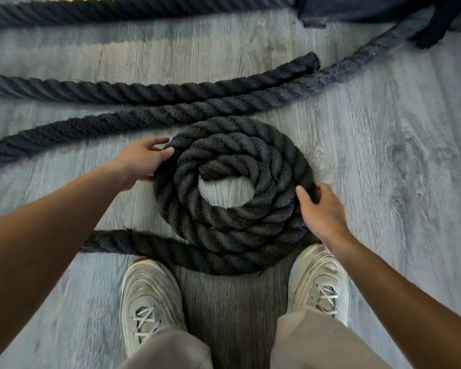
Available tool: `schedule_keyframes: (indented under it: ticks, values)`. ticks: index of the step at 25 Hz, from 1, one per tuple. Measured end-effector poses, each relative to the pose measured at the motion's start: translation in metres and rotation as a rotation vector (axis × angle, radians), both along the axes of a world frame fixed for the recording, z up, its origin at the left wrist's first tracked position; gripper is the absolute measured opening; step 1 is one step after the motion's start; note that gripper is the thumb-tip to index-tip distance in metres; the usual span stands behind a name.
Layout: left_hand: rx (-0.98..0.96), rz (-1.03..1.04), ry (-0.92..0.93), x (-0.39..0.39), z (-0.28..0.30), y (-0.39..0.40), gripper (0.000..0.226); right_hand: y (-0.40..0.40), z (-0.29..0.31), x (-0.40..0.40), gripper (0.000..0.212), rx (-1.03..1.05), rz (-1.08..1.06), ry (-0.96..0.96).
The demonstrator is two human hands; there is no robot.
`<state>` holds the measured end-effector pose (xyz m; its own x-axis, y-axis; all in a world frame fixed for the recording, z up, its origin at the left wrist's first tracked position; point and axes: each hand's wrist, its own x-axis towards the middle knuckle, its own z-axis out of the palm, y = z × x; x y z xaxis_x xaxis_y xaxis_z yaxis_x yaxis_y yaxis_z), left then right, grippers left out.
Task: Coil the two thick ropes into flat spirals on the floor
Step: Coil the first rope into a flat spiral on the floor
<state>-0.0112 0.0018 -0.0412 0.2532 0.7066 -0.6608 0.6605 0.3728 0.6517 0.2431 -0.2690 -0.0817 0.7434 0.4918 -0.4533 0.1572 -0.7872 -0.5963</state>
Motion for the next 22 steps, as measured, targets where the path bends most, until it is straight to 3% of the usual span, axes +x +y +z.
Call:
schedule_keyframes:
  ticks: [4,8,12,17,22]
  values:
    - [0.044,0.005,0.044,-0.004,-0.011,-0.001,0.017,0.026,0.006,0.015,0.04,0.029,0.115,-0.072]
    - [-0.117,0.094,0.08,-0.037,-0.008,-0.033,0.043,0.092,0.016,0.048,0.039,0.024,0.246,-0.138]
    - [-0.291,0.015,0.087,-0.049,-0.006,-0.067,0.063,0.13,0.02,0.057,0.041,0.069,0.253,-0.144]
    - [-0.072,-0.025,0.047,-0.028,0.001,-0.018,0.055,0.062,0.011,0.031,0.044,0.079,-0.045,-0.002]
    - [0.052,-0.088,0.008,0.005,-0.007,0.005,0.036,-0.006,0.004,-0.008,0.051,0.041,-0.045,-0.002]
